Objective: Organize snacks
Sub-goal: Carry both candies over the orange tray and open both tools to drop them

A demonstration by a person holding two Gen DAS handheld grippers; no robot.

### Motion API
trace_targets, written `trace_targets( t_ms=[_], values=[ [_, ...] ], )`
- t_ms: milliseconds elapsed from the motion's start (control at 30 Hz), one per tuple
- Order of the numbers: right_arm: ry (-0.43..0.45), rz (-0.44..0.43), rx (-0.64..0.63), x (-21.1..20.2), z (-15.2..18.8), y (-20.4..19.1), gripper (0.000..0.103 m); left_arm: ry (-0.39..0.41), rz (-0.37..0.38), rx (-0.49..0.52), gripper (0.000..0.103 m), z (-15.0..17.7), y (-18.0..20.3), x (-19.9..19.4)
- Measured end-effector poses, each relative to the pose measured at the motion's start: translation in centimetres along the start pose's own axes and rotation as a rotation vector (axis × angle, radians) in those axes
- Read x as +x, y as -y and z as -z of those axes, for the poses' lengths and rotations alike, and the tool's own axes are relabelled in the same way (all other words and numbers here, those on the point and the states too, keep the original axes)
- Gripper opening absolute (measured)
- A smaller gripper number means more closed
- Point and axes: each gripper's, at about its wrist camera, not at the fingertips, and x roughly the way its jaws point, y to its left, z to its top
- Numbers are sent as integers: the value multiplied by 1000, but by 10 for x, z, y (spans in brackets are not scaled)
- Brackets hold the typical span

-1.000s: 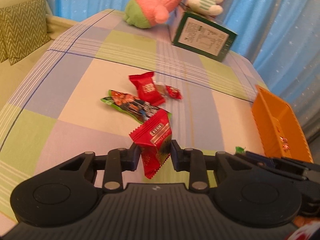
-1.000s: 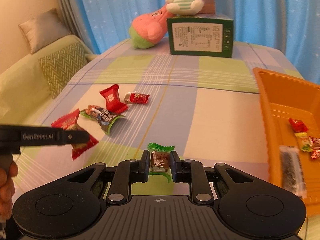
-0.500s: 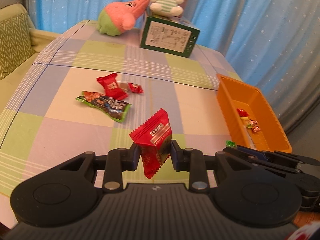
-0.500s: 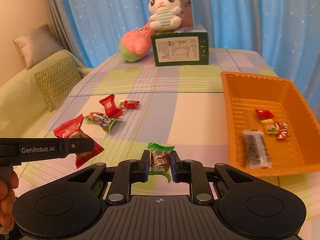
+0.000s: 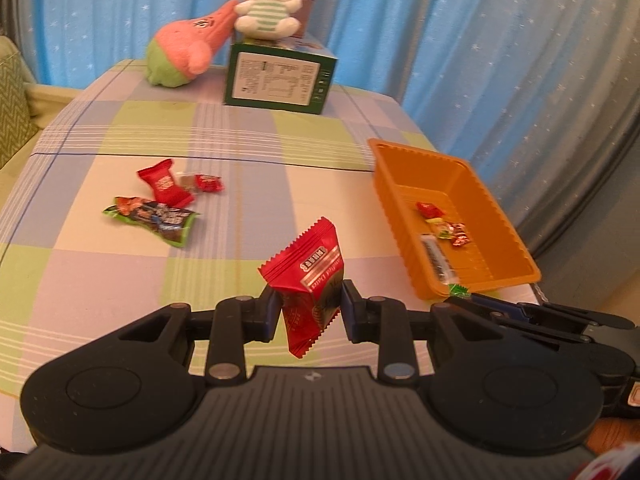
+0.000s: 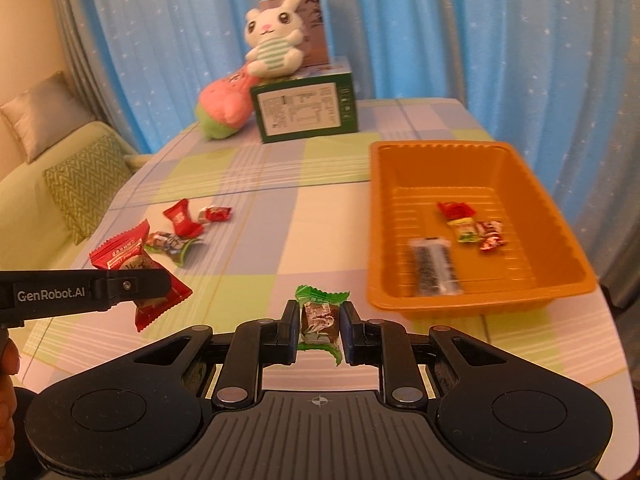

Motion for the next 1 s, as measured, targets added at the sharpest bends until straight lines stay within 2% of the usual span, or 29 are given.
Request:
trace_targets(
  t_ms=[533,1000],
  values=[
    [42,81,76,-32,-6,51,21,-15,74,88,28,-10,55,10],
    [64,133,135,-41,-14,102,21,-42,134,151,28,-20,102,37]
  ],
)
